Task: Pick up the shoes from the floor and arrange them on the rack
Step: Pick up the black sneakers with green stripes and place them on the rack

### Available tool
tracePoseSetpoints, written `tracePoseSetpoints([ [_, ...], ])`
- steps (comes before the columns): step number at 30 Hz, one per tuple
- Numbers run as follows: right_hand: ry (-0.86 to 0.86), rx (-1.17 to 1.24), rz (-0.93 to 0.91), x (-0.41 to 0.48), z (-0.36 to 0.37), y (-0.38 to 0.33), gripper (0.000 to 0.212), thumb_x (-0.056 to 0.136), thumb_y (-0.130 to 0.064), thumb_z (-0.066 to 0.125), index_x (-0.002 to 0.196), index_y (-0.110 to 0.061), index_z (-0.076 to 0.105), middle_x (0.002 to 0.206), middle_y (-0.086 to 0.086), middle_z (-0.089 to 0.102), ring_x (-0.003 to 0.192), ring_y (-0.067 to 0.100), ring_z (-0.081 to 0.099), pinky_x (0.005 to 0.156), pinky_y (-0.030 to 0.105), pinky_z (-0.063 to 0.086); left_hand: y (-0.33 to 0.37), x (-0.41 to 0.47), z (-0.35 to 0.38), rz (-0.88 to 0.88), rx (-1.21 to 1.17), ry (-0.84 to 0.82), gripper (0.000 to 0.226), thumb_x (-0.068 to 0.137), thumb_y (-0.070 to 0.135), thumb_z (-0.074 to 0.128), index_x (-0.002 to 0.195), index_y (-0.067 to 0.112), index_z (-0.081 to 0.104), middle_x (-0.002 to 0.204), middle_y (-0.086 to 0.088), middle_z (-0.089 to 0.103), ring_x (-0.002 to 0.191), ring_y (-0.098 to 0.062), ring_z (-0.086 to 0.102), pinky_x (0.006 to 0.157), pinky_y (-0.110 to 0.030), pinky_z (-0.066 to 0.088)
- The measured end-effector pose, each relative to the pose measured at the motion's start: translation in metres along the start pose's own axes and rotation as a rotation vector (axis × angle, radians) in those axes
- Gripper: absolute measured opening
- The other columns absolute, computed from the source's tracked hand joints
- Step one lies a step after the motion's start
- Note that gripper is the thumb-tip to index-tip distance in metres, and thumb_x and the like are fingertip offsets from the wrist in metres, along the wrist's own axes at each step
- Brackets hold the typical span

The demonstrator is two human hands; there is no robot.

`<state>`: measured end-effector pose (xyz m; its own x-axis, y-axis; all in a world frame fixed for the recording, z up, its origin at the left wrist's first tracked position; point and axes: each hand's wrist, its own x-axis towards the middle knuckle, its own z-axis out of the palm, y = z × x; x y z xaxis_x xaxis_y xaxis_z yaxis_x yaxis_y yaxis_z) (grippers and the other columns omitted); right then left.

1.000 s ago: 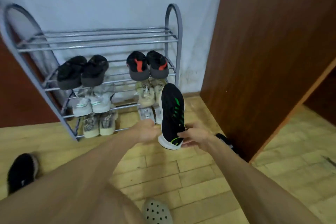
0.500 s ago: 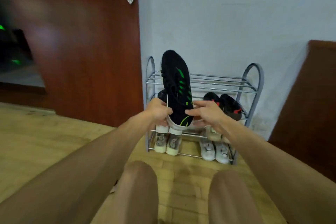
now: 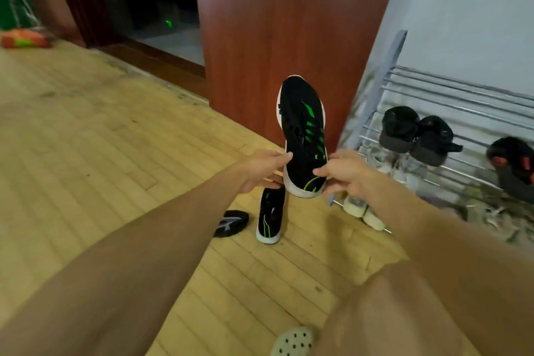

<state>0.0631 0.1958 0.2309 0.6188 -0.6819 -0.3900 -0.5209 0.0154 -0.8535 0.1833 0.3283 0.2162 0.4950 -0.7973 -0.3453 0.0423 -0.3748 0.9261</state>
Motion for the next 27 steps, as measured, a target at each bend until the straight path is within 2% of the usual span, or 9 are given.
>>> tracePoseSetpoints([
  [3, 0.004, 0.038, 0.078, 0.035, 0.026, 0.023, 0.04, 0.083, 0.007, 0.064, 0.123, 0.005, 0.057, 0.123, 0.02, 0.062, 0.105, 0.04, 0.063, 0.076, 0.047, 0.057, -0.038, 0.03, -0.015, -0.103, -0.036, 0.071, 0.04, 0.093, 0.042, 0.049, 0.118, 0.013, 0.06, 0.11, -0.004, 0.065, 0.099, -0.021, 0.064, 0.093, -0.037, 0.05],
  [6, 0.014, 0.041, 0.151, 0.069, 0.038, 0.05, 0.04, 0.086, 0.007, 0.061, 0.126, 0.002, 0.055, 0.127, 0.019, 0.06, 0.112, 0.039, 0.06, 0.085, 0.048, 0.055, -0.079, 0.068, -0.019, -0.216, -0.045, 0.17, 0.029, 0.092, 0.03, 0.05, 0.114, 0.012, 0.059, 0.109, -0.007, 0.062, 0.089, -0.019, 0.063, 0.083, -0.033, 0.049],
  [10, 0.045, 0.032, 0.215, 0.114, 0.037, 0.092, 0.035, 0.086, 0.007, 0.061, 0.12, 0.0, 0.06, 0.12, 0.018, 0.064, 0.107, 0.034, 0.063, 0.073, 0.039, 0.056, -0.134, 0.119, -0.014, -0.348, -0.024, 0.241, 0.016, 0.092, 0.022, 0.049, 0.1, 0.01, 0.057, 0.093, -0.006, 0.057, 0.087, -0.023, 0.056, 0.064, -0.029, 0.041],
  [13, 0.033, 0.03, 0.271, 0.144, 0.035, 0.125, 0.032, 0.087, 0.008, 0.059, 0.118, 0.0, 0.062, 0.116, 0.019, 0.065, 0.105, 0.034, 0.064, 0.072, 0.039, 0.054, -0.173, 0.154, -0.009, -0.457, 0.017, 0.261, 0.014, 0.09, 0.021, 0.049, 0.09, 0.01, 0.057, 0.089, -0.009, 0.054, 0.081, -0.024, 0.052, 0.071, -0.034, 0.042],
  [15, 0.029, 0.01, 0.304, 0.163, 0.036, 0.148, 0.032, 0.087, 0.007, 0.059, 0.118, -0.001, 0.062, 0.113, 0.018, 0.065, 0.106, 0.035, 0.063, 0.076, 0.04, 0.055, -0.199, 0.175, -0.004, -0.545, -0.021, 0.231, 0.033, 0.093, 0.024, 0.046, 0.125, 0.017, 0.052, 0.122, -0.013, 0.053, 0.11, -0.033, 0.052, 0.091, -0.051, 0.041],
  [16, 0.026, 0.004, 0.321, 0.171, 0.037, 0.16, 0.032, 0.086, 0.007, 0.06, 0.117, -0.003, 0.063, 0.111, 0.017, 0.066, 0.104, 0.034, 0.064, 0.074, 0.04, 0.056, -0.211, 0.184, -0.002, -0.596, -0.052, 0.224, 0.047, 0.096, 0.027, 0.043, 0.143, 0.024, 0.036, 0.143, -0.011, 0.042, 0.127, -0.039, 0.043, 0.099, -0.059, 0.036],
  [19, 0.003, -0.005, 0.373, 0.192, 0.044, 0.192, 0.03, 0.086, 0.005, 0.061, 0.113, -0.008, 0.065, 0.104, 0.014, 0.066, 0.095, 0.03, 0.064, 0.063, 0.034, 0.054, -0.245, 0.208, 0.011, -0.689, -0.063, 0.237, 0.057, 0.099, 0.033, 0.035, 0.152, 0.029, 0.011, 0.158, -0.009, 0.022, 0.136, -0.043, 0.033, 0.103, -0.065, 0.033],
  [23, -0.023, -0.01, 0.409, 0.214, 0.043, 0.222, 0.028, 0.083, 0.004, 0.065, 0.108, -0.008, 0.067, 0.1, 0.013, 0.068, 0.093, 0.032, 0.067, 0.063, 0.035, 0.056, -0.27, 0.231, 0.026, -0.741, 0.07, 0.319, 0.049, 0.098, 0.023, 0.041, 0.143, 0.003, 0.032, 0.136, -0.022, 0.048, 0.113, -0.041, 0.055, 0.088, -0.056, 0.051],
  [27, -0.021, -0.058, 0.446, 0.216, 0.043, 0.238, 0.024, 0.079, 0.001, 0.07, 0.1, -0.011, 0.07, 0.099, 0.014, 0.071, 0.09, 0.034, 0.069, 0.073, 0.045, 0.06, -0.288, 0.236, 0.029, -0.75, -0.003, 0.308, 0.028, 0.093, 0.01, 0.046, 0.114, -0.005, 0.054, 0.084, -0.018, 0.061, 0.067, -0.028, 0.058, 0.071, -0.042, 0.055],
])
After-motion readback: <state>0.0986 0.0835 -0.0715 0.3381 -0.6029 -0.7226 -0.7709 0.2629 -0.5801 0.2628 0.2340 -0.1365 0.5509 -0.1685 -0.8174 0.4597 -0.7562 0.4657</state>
